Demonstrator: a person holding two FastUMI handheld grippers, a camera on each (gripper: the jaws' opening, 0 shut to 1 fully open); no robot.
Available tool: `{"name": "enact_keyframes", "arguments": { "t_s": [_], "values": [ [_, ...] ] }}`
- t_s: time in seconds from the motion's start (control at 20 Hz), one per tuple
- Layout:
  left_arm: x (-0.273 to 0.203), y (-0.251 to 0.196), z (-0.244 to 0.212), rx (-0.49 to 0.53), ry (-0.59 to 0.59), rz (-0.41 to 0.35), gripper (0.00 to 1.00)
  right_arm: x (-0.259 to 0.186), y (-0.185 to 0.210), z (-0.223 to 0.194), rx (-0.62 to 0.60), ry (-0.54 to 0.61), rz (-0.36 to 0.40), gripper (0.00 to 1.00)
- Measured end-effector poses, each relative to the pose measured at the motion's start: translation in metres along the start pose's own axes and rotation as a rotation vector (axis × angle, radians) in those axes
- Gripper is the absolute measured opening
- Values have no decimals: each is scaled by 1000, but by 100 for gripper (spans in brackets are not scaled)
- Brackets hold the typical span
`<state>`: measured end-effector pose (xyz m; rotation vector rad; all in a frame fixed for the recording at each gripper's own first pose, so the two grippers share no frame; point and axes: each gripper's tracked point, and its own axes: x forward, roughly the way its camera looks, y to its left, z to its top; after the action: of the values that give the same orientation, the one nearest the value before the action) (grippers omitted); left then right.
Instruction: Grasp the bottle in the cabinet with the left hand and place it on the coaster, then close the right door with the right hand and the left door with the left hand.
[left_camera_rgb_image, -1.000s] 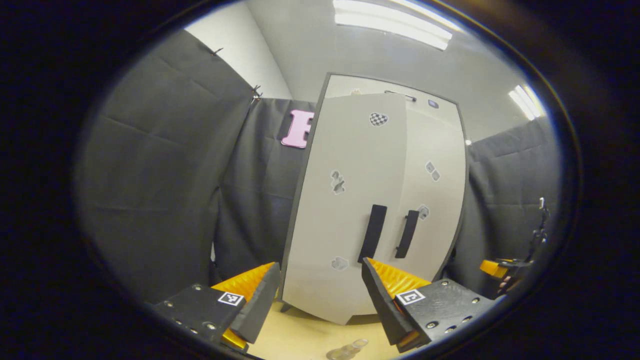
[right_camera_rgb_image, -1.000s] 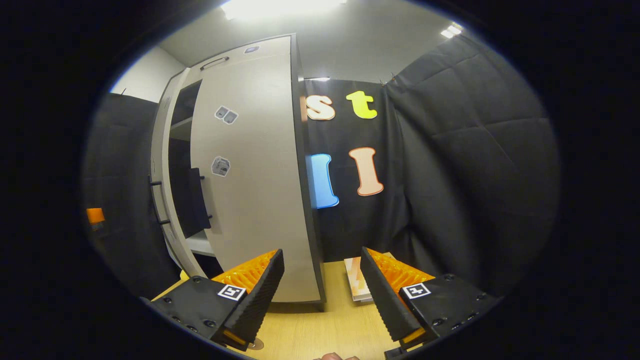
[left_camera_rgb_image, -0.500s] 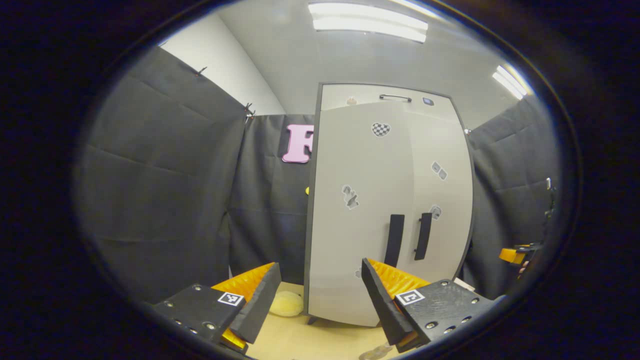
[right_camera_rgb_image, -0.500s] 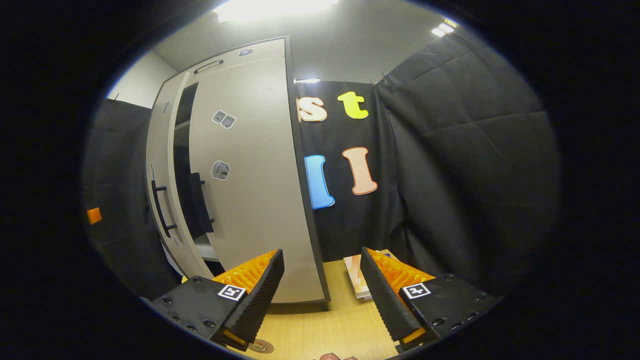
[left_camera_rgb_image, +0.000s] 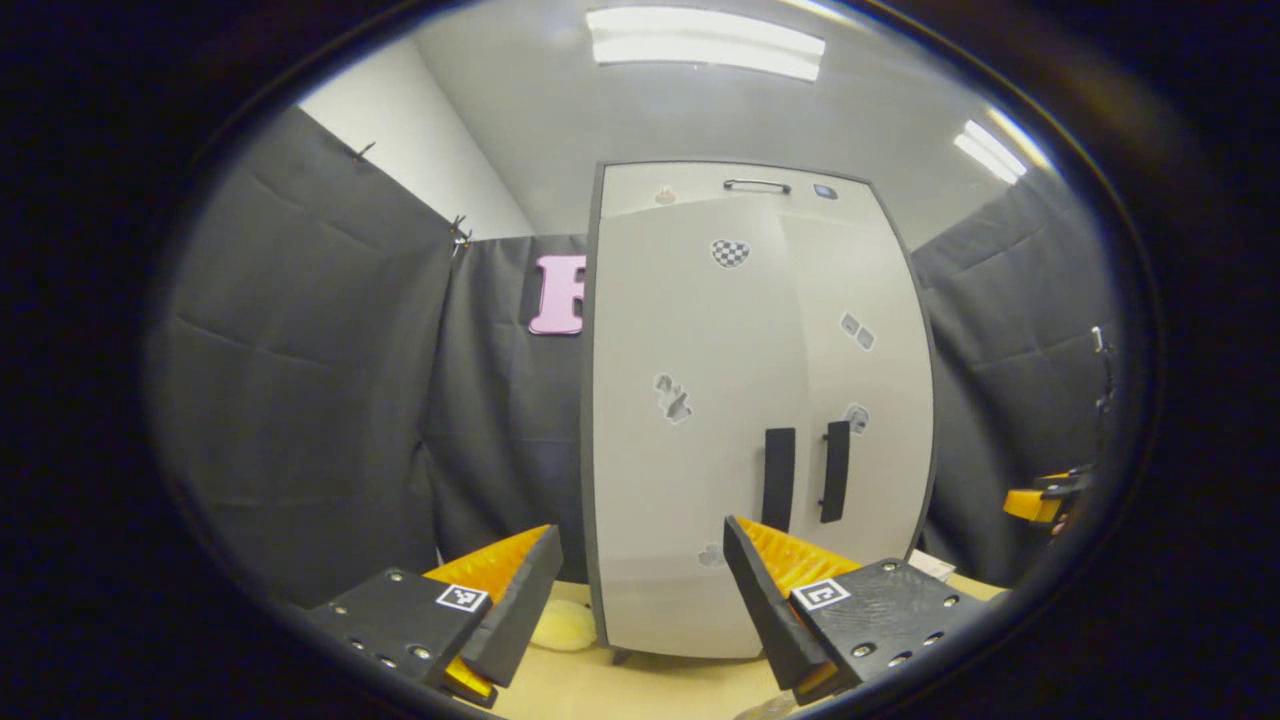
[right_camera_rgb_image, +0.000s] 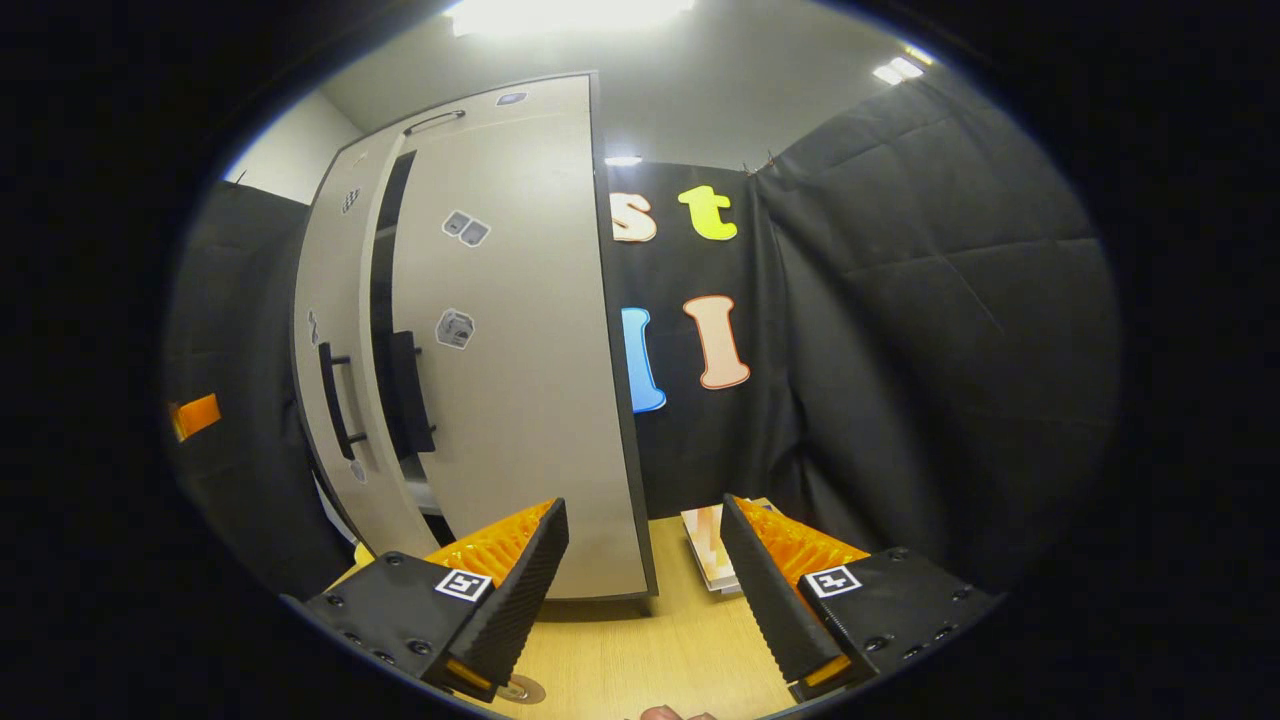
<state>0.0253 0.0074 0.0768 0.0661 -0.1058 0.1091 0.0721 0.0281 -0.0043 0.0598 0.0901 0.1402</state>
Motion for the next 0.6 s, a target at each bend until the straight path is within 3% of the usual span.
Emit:
{"name": "enact_keyframes", "arguments": {
  "t_s": [0.6],
  "values": [
    [5,16,-19,-20,22,-27,94,-22,9,-28,-6,35,-15,98]
  ]
}}
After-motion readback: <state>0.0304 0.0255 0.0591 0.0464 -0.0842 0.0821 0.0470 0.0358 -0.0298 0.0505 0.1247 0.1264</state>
